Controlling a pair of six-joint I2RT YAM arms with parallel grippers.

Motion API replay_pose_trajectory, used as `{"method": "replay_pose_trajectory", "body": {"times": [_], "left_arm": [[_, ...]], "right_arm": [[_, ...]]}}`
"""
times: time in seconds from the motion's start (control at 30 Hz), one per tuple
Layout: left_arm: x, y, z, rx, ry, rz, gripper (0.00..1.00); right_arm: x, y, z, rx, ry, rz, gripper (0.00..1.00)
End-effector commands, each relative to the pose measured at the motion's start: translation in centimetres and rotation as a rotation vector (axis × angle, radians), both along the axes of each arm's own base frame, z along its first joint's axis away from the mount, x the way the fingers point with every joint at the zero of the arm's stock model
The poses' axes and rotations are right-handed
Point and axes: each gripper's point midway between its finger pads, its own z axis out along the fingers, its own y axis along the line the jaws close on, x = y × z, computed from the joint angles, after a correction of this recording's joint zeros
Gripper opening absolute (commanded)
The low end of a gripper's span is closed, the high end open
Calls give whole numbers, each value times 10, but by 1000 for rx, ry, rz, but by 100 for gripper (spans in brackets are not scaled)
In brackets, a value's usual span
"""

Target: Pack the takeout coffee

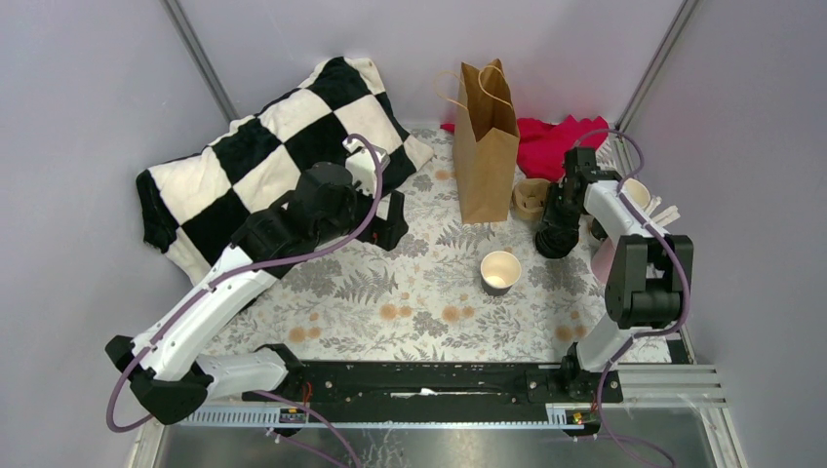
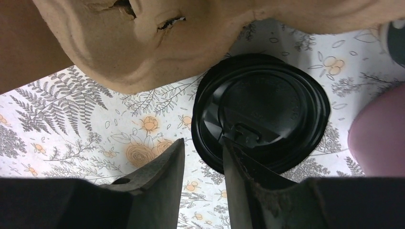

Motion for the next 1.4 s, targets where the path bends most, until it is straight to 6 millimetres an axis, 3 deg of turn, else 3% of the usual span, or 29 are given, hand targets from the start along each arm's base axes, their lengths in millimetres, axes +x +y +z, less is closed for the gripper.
{"method": "replay_pose_trajectory", "body": {"times": [0.0, 0.3, 0.83, 0.97, 1.37], "left_arm": [[2, -8, 23, -51, -41, -17, 99], [4, -8, 22, -50, -38, -8, 99], [6, -11, 19, -46, -26, -6, 99], [7, -11, 18, -45, -24, -7, 99], [8, -22, 21, -87, 37, 13, 99]], "right_arm": [[12, 7, -3, 19, -8, 69, 41], [16, 6, -9, 9, -3, 79, 24], [16, 5, 6, -1, -22, 89, 4], [15, 1, 24, -15, -42, 65, 0], [-4, -1, 98, -22, -141, 25, 0]]}}
